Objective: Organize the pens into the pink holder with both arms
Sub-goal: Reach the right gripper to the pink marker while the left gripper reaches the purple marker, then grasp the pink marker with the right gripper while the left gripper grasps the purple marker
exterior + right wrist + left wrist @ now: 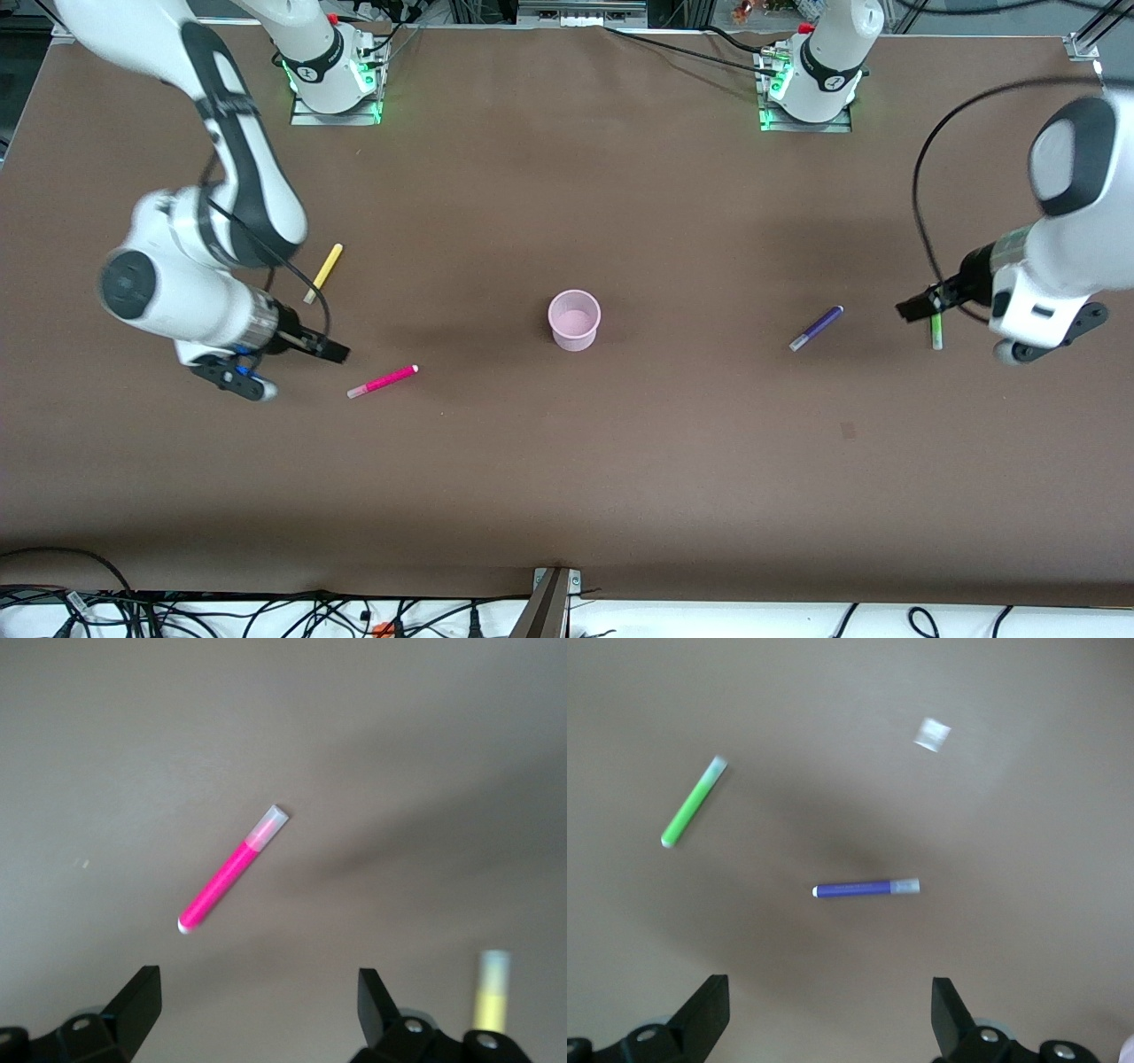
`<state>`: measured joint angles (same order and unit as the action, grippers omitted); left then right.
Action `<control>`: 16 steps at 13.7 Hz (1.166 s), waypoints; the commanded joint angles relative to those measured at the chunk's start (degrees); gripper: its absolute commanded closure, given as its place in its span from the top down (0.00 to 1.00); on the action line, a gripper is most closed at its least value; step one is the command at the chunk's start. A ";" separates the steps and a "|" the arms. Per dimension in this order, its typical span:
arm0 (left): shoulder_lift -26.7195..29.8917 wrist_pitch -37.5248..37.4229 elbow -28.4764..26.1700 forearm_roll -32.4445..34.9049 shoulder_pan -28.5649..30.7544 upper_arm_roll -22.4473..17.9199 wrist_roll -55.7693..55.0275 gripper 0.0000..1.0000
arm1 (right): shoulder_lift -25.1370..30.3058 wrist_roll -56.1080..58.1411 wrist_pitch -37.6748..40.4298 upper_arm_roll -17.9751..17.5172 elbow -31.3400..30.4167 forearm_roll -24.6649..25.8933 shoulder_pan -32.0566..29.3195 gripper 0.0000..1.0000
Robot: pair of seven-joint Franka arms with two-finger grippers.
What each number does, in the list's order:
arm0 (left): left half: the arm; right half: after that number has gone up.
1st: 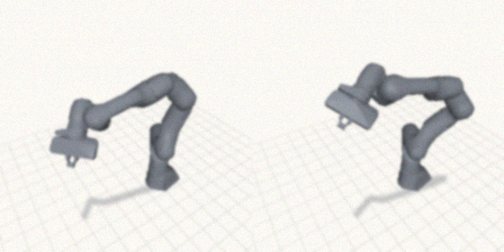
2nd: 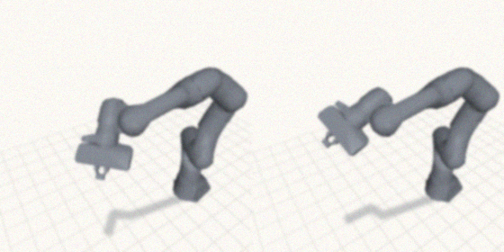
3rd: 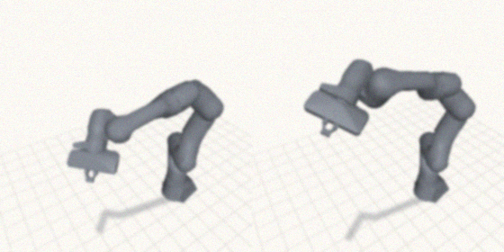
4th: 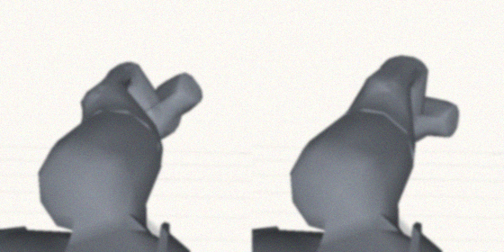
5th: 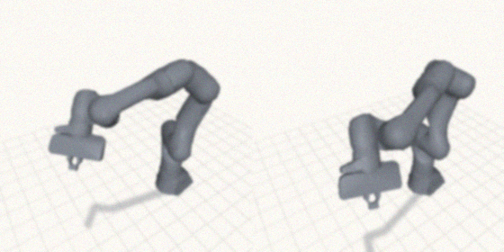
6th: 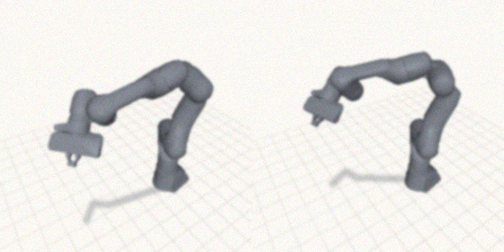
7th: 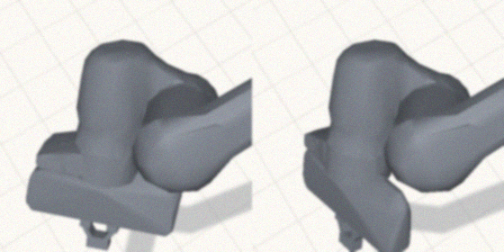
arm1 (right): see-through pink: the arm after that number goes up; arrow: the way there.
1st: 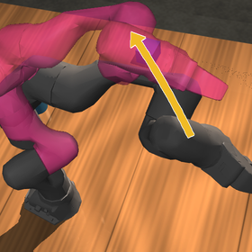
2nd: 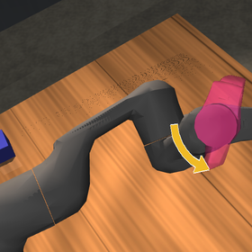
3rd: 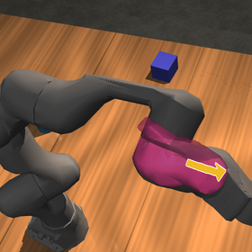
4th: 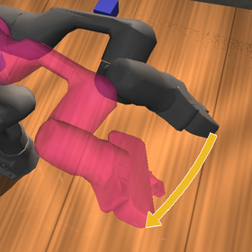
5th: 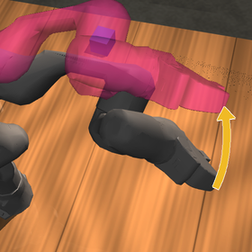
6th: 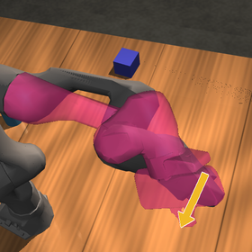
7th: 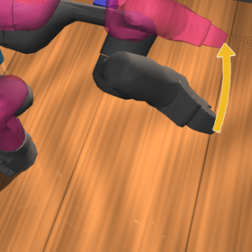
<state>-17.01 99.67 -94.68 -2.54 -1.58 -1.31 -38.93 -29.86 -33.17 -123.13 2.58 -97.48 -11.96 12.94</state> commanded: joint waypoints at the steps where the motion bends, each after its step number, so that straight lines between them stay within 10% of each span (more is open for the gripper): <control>1: -4.59 3.40 -0.24 0.69 -0.36 -0.27 -20.75 1.00 | -9.05 -8.56 -0.27 0.14 8.16 -3.93 1.30 0.97; 7: -7.60 22.47 -11.65 2.72 -0.71 -0.27 -61.82 1.00 | -13.65 -9.11 -5.27 0.14 8.71 -10.27 2.97 0.82; 16: -1.09 40.84 -32.04 2.72 -1.59 -0.01 -78.39 1.00 | -13.74 -9.02 -8.18 0.14 4.32 -10.97 3.06 0.41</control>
<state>-20.92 135.79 -121.53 -1.73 -2.80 -1.28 -112.41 -43.96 -42.10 -129.57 2.61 -91.54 -21.61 15.75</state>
